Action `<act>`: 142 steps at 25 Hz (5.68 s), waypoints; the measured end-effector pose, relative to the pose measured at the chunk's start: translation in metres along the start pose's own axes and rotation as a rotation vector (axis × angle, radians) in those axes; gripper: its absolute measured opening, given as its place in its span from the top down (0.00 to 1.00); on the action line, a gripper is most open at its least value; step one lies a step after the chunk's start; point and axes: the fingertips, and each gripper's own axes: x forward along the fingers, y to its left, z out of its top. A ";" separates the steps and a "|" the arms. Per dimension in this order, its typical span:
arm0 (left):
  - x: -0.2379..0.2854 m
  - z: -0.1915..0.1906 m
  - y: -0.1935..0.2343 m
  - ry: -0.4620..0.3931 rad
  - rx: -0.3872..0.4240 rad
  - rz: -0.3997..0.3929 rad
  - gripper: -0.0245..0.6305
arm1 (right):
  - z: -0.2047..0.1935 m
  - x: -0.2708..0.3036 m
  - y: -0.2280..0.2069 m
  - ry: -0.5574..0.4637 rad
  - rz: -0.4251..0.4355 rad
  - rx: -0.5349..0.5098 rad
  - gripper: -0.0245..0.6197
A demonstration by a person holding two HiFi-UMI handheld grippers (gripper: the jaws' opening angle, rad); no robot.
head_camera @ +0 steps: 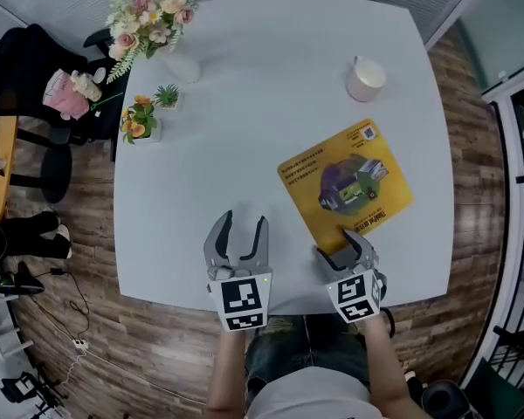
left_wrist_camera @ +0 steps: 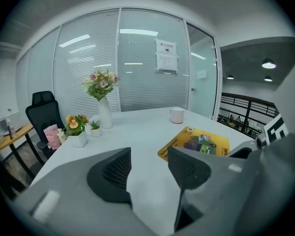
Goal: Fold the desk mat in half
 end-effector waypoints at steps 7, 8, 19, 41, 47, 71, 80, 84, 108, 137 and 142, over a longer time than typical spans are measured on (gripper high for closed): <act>0.010 -0.005 -0.007 0.018 0.005 -0.022 0.61 | -0.014 0.006 0.000 0.051 0.003 -0.028 0.51; 0.012 -0.005 -0.007 0.021 0.008 -0.025 0.61 | -0.015 0.007 0.000 0.052 0.008 -0.028 0.51; 0.041 -0.008 -0.018 0.055 0.145 -0.088 0.61 | -0.016 0.009 0.002 0.055 0.052 -0.005 0.52; 0.117 -0.015 -0.052 0.111 1.226 -0.482 0.58 | -0.017 0.011 -0.001 0.099 0.099 0.038 0.50; 0.122 -0.029 -0.070 0.172 1.486 -0.695 0.56 | -0.017 0.011 0.000 0.115 0.100 0.040 0.50; 0.143 -0.074 -0.093 0.463 1.933 -1.127 0.52 | -0.015 0.013 0.002 0.147 0.129 0.007 0.51; 0.142 -0.075 -0.093 0.526 1.901 -1.226 0.60 | -0.013 0.013 -0.009 0.118 0.105 0.058 0.64; 0.141 -0.075 -0.094 0.521 1.888 -1.247 0.60 | -0.013 0.013 -0.011 0.117 0.086 0.079 0.68; 0.142 -0.072 -0.096 0.515 1.817 -1.275 0.65 | -0.016 0.014 -0.015 0.166 0.037 0.033 0.76; 0.151 -0.026 -0.126 0.472 1.690 -1.134 0.89 | 0.013 -0.013 -0.079 -0.013 0.065 0.149 0.82; 0.161 -0.010 -0.143 0.471 1.683 -1.101 0.88 | 0.009 -0.018 -0.103 -0.035 0.070 0.168 0.82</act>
